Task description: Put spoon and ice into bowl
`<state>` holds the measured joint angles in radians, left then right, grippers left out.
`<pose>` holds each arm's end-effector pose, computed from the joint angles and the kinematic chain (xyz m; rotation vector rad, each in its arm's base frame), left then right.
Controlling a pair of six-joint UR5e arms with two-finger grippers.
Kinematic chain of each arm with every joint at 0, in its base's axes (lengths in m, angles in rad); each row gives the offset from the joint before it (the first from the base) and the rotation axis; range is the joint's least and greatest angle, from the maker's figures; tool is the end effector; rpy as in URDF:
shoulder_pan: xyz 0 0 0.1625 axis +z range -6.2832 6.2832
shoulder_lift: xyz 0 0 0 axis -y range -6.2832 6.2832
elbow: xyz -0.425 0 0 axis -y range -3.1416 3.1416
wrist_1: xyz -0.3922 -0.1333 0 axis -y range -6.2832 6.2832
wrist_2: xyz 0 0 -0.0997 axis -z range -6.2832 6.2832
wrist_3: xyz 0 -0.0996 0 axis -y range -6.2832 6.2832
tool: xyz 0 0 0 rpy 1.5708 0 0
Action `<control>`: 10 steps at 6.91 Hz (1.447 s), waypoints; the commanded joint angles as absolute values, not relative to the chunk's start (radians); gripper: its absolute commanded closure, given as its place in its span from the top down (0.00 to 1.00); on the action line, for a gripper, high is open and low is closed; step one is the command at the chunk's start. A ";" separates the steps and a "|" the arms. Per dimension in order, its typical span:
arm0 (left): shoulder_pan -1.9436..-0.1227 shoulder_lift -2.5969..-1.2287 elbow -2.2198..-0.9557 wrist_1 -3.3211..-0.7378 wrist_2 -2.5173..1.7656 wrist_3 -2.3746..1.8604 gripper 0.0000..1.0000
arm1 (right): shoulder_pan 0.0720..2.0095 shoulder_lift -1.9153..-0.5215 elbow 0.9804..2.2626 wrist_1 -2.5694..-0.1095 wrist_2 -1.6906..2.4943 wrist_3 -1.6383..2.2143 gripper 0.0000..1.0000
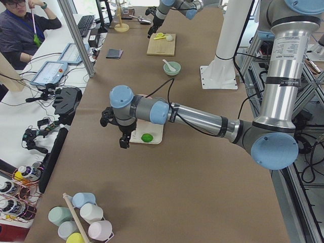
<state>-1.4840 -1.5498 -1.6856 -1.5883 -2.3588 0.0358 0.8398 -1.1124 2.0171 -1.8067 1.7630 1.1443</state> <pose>-0.0201 -0.4920 0.6094 0.0855 0.7904 0.1599 -0.2950 -0.5001 0.2501 0.2465 -0.6499 0.3324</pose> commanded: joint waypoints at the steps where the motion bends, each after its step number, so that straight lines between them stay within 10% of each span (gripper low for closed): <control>1: -1.506 -1.494 -1.667 -1.597 -2.350 0.097 0.99 | 1.022 -1.242 2.011 -1.806 1.918 0.732 1.00; 10: -1.526 -1.483 -1.654 -1.594 -2.353 0.083 0.99 | 1.531 -1.716 1.672 -1.671 2.276 -0.106 1.00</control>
<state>-1.5262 -1.4841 -1.6547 -1.5938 -2.3508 0.0833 1.5270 -1.6774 1.6993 -1.6739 2.2669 -0.0988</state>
